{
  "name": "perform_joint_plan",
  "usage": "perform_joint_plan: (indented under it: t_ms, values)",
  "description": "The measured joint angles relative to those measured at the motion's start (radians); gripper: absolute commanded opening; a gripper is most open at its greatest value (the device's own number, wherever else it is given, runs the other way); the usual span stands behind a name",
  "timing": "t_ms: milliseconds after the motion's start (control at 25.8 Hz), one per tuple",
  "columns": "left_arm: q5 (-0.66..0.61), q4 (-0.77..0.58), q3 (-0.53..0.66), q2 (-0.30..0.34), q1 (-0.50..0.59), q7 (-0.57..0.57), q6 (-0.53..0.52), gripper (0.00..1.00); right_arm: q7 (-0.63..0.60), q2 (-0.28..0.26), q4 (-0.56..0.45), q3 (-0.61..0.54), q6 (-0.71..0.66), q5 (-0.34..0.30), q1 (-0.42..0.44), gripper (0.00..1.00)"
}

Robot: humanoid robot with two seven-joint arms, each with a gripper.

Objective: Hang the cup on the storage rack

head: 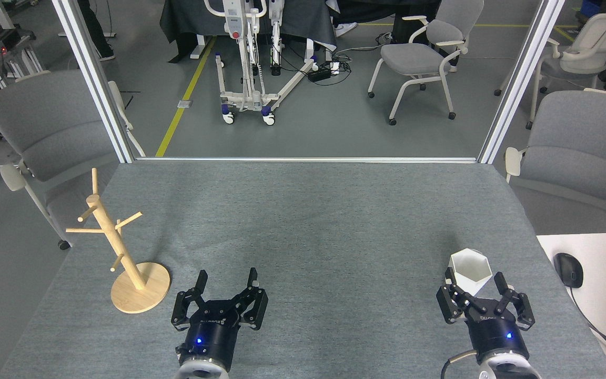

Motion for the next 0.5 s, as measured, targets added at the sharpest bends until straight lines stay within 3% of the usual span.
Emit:
perform_joint_plan:
  t_ms: [504]
  values:
    - [-0.001,0.002,-0.011,-0.004,-0.005,0.026,0.012,0.99,-0.001,0.002,0.023,-0.011,0.001,0.0,0.0,1.0]
